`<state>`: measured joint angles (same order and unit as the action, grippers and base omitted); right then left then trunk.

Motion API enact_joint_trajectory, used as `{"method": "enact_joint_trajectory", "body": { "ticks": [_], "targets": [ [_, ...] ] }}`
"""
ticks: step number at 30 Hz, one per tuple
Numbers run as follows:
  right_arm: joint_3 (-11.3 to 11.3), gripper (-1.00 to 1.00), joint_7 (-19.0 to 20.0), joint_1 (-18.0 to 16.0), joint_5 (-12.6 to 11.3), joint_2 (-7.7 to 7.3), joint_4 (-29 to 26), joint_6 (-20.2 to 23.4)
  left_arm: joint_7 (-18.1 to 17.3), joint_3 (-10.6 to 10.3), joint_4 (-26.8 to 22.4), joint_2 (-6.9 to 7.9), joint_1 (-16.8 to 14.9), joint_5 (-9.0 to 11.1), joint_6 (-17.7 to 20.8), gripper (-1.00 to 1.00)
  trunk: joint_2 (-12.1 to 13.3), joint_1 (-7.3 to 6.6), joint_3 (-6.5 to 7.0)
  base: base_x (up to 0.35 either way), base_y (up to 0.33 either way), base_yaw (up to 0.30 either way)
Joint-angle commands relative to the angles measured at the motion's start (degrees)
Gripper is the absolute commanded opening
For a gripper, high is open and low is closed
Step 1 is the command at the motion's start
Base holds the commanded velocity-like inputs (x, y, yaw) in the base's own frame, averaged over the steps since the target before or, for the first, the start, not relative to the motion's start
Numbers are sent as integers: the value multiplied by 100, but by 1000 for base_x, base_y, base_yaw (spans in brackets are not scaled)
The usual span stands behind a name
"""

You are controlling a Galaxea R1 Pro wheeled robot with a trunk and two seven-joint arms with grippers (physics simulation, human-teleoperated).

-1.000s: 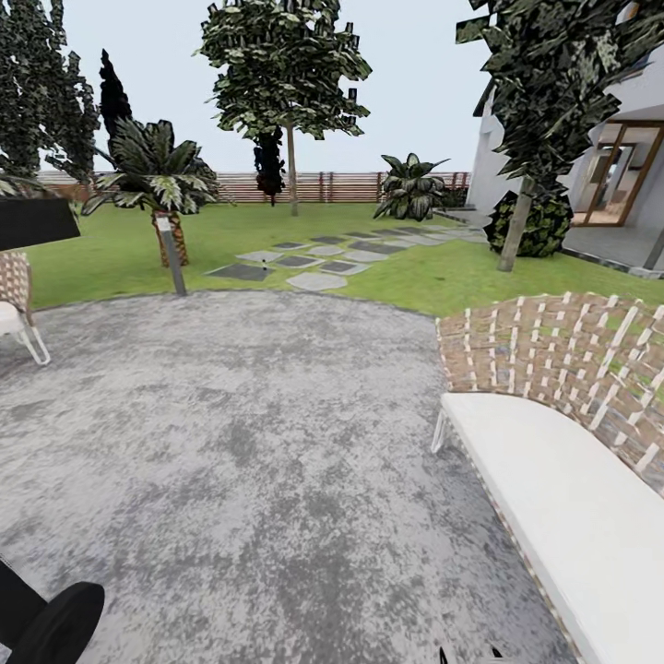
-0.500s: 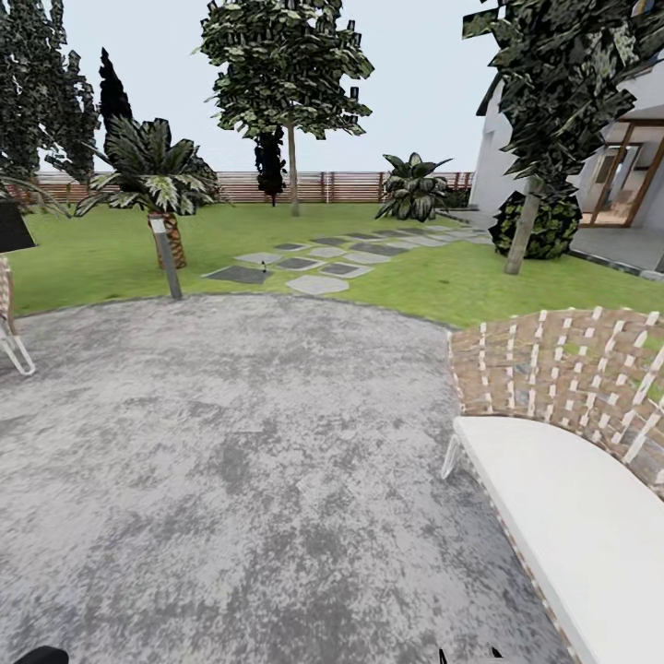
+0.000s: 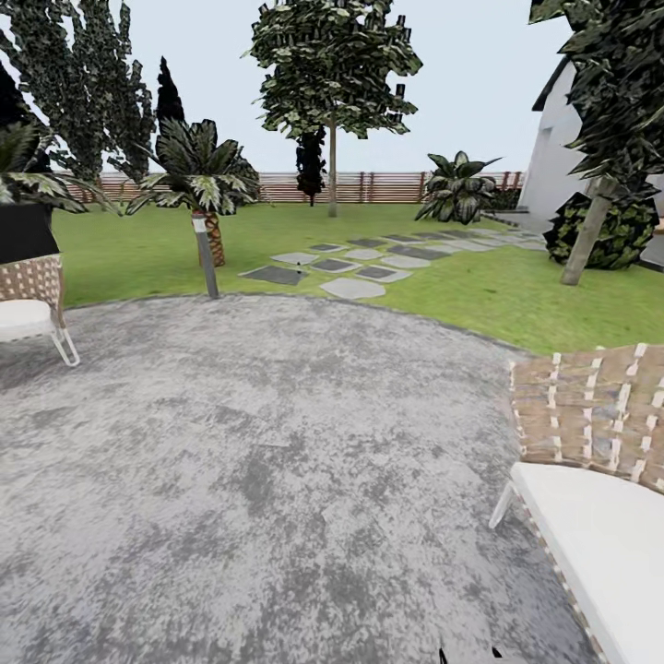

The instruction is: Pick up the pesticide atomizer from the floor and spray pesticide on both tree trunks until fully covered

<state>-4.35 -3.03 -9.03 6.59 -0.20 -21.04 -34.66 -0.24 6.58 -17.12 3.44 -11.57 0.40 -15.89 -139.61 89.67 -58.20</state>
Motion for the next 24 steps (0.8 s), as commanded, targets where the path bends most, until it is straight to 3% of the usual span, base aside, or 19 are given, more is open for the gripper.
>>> {"method": "enact_joint_trajectory", "body": {
  "ticks": [1, 24],
  "targets": [
    [-22, 100, -30, -2, 62, 2, 3, -14, -3, 10, 6, -1, -6, 4, -19, 100, -2, 2, -5, 339, 0, 125],
    [-22, 100, -31, -2, 62, 2, 4, -14, -3, 9, 6, -1, -5, -5, -19, 100, -2, 2, -5, 339, 0, 12]
  ]
}}
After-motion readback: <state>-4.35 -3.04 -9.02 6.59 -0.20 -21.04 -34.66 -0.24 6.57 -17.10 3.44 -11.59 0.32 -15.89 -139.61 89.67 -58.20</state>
